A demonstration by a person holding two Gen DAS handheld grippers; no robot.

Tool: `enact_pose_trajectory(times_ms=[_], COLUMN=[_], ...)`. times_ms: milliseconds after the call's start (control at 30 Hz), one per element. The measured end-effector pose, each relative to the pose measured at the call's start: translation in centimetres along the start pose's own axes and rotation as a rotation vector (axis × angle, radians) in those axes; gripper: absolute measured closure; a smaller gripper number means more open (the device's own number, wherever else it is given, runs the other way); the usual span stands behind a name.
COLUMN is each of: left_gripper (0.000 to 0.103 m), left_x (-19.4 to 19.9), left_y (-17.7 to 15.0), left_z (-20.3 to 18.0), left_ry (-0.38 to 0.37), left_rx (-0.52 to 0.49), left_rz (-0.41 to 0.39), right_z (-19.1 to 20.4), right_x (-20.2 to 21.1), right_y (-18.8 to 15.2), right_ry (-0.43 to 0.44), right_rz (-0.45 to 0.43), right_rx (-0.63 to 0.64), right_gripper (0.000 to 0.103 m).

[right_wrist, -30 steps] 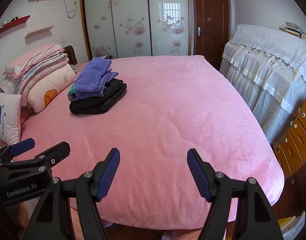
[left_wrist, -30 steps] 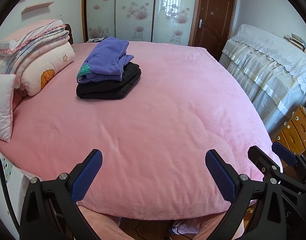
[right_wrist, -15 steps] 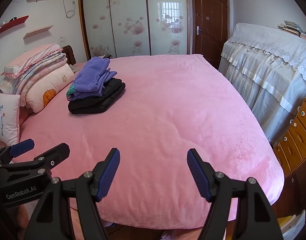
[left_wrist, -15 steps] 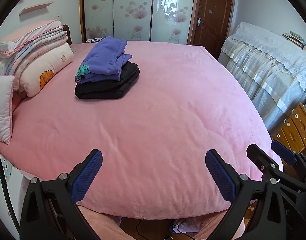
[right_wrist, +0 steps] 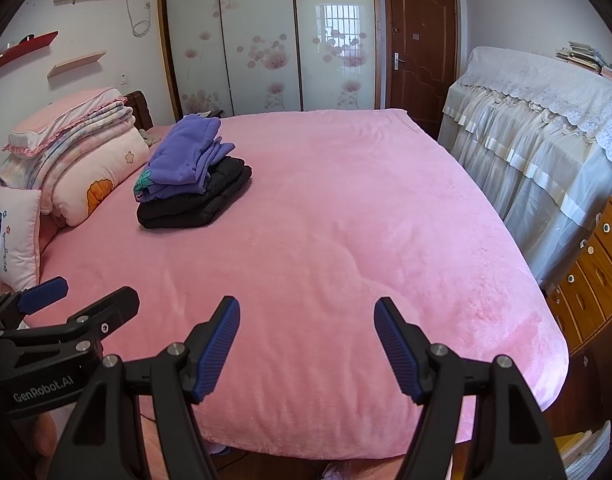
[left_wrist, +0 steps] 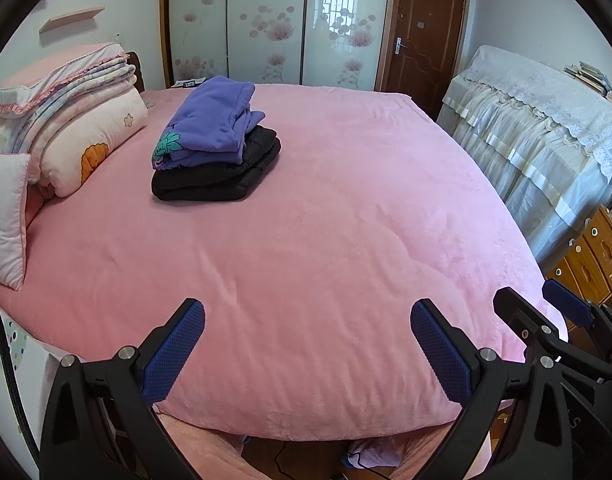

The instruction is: Fold large clothes

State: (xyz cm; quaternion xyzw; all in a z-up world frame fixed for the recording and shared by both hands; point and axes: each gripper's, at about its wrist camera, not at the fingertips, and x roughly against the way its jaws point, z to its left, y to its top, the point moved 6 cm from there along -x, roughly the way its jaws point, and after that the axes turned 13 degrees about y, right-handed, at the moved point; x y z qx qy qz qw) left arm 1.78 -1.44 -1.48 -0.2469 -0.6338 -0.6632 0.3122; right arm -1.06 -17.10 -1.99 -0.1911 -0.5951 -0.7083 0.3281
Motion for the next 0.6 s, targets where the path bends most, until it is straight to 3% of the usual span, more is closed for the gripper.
enact_pose_trajectory(times_ms=[600], left_gripper=[0.001], left_x=[0.16], left_y=[-0.19], left_z=[-0.36], left_ry=[0.017], left_rx=[0.000], left_rz=[-0.001], right_z=[0.13], right_x=[-0.12], right_y=[0.08], right_ry=[0.003], right_rz=[0.007], right_rx=[0.001], right_gripper=[0.033])
